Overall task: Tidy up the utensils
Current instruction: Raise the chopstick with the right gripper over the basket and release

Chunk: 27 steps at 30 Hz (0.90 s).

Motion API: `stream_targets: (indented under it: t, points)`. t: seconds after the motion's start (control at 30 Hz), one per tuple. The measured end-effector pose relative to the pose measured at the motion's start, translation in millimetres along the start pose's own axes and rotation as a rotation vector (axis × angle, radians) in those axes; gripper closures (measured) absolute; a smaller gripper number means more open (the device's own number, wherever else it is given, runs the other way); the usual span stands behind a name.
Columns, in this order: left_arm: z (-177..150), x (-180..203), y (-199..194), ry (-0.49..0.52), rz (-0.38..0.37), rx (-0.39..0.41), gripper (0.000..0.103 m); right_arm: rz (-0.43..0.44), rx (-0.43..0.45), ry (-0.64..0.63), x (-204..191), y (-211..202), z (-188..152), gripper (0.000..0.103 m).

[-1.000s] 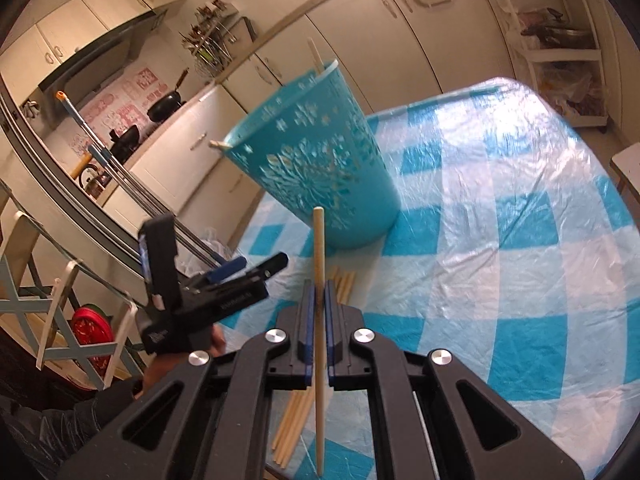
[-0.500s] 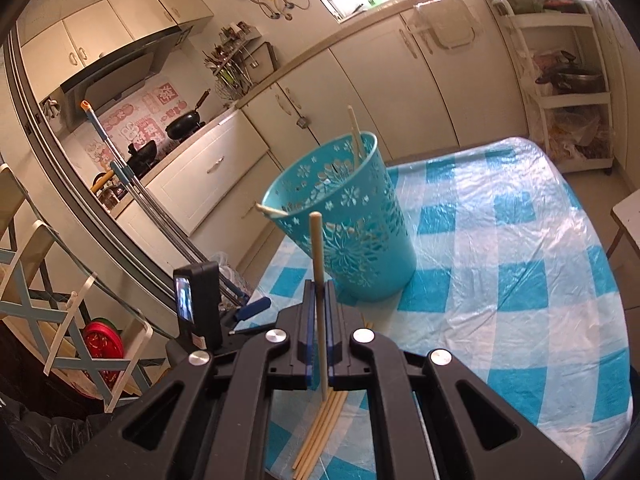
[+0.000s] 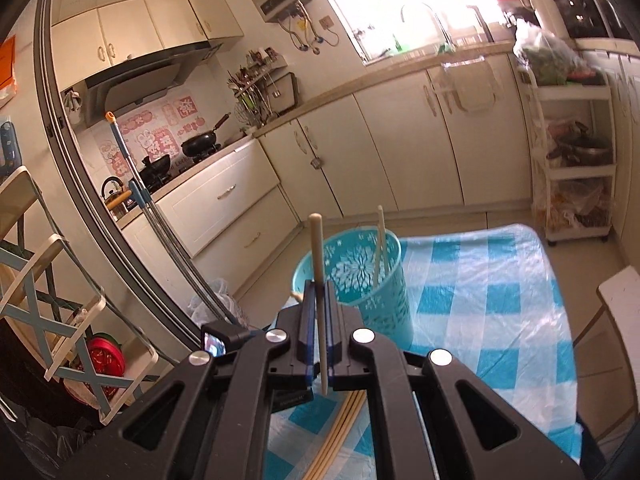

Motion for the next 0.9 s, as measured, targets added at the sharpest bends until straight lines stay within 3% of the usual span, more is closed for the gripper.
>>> stream_targets:
  t: [0.3, 0.47, 0.63, 0.9]
  points:
    - [-0.7, -0.2, 0.2, -0.001, 0.001, -0.002, 0.019, -0.004, 0.145, -0.071, -22.5, -18.3, 76.8, 0.098]
    - [-0.5, -0.2, -0.1, -0.002, 0.000, -0.001, 0.019, -0.043, 0.184, -0.092, -25.8, -1.9, 96.2, 0.098]
    - [0.2, -1.2, -0.6, -0.007, -0.006, 0.001, 0.019, -0.113, 0.128, -0.094, -16.9, 52.1, 80.9, 0.098]
    - [0.1, -0.3, 0.1, -0.006, -0.010, 0.000, 0.019, -0.195, -0.053, -0.125, -7.2, 127.4, 18.4, 0.098]
Point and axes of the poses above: each gripper's, at about its wrist camera, not at the fingertips, and y roughly the way its jaws point, x to its right, z to its top, the point moved 9 cm from there along y, roughly the way its jaws point, and after that the axes turned 15 degrees about -z, right-handed, at the moved point
